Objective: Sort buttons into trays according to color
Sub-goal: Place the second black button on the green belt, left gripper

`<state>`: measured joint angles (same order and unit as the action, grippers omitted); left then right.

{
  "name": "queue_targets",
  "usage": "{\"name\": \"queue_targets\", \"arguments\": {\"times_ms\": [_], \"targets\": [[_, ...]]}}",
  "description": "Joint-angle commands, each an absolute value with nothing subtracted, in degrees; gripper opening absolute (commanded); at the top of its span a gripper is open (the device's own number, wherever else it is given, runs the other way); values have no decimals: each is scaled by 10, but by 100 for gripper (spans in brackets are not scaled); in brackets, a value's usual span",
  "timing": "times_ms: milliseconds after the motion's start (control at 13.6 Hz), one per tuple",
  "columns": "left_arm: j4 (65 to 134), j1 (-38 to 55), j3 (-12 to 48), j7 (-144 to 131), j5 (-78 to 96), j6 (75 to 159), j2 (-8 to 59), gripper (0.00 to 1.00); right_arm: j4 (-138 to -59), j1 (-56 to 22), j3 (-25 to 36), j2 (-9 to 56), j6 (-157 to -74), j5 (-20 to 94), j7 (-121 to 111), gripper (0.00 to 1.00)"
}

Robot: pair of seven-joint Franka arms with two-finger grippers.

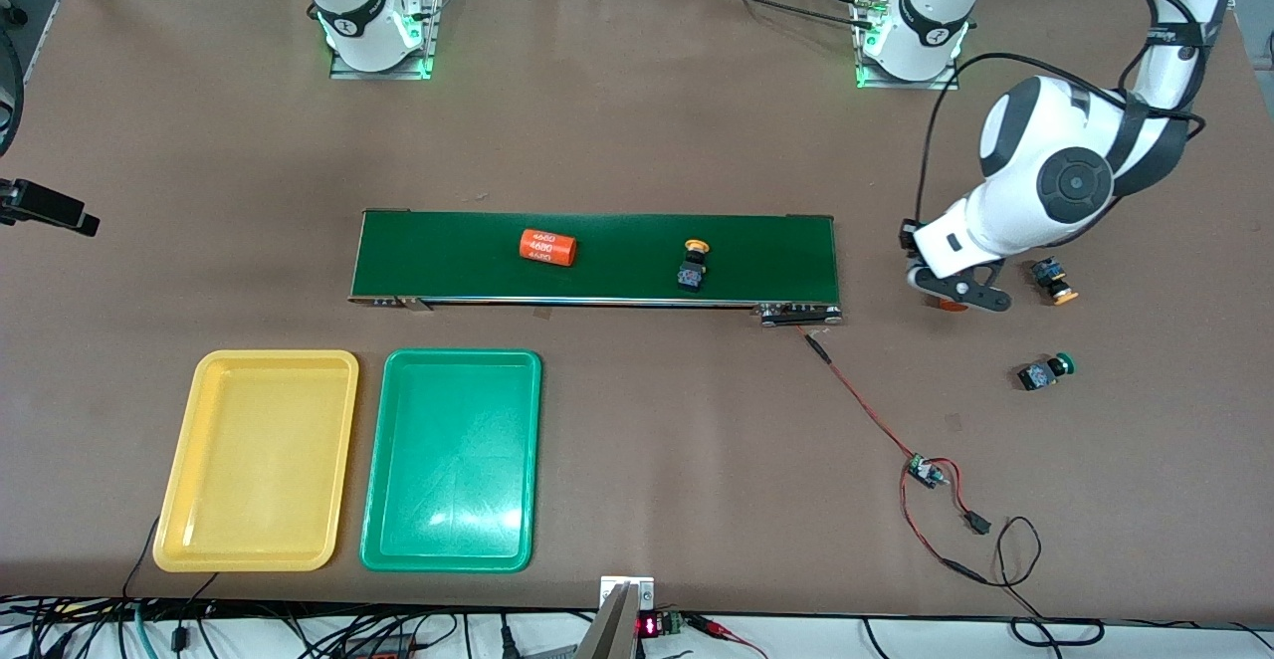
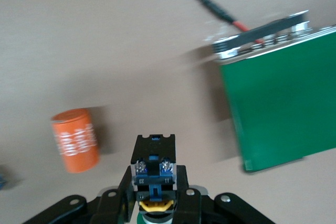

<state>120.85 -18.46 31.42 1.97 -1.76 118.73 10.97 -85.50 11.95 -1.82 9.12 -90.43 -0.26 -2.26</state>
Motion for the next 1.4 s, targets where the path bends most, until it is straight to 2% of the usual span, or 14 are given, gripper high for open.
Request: {"name": "queue_targets", "arguments": {"times_ms": [0, 294, 736, 1030, 1104, 1251, 1324], "targets": [[1176, -136, 307, -37, -4, 1181, 138, 0, -853, 120, -22, 87, -902, -7, -19, 100], [1118, -91, 307, -76, -4, 1191, 201, 0, -853, 118, -25, 87, -901, -7, -19, 100], [1114, -44, 299, -132, -5, 1238, 240, 1, -853, 116, -25, 78, -896, -25, -32, 100], [1118, -36, 299, -149, -7, 1237, 248, 9, -853, 114, -25, 77, -894, -27, -33, 100], [1117, -36, 299, -149, -7, 1237, 253, 19, -853, 115, -25, 77, -894, -26, -33, 100], [1116, -34, 299, -146, -7, 1238, 259, 65, -853, 115, -25, 80, -893, -25, -34, 100], [1116, -34, 299, -142, -8, 1238, 259, 97, -853, 115, -25, 82, -892, -25, -34, 100]]}}
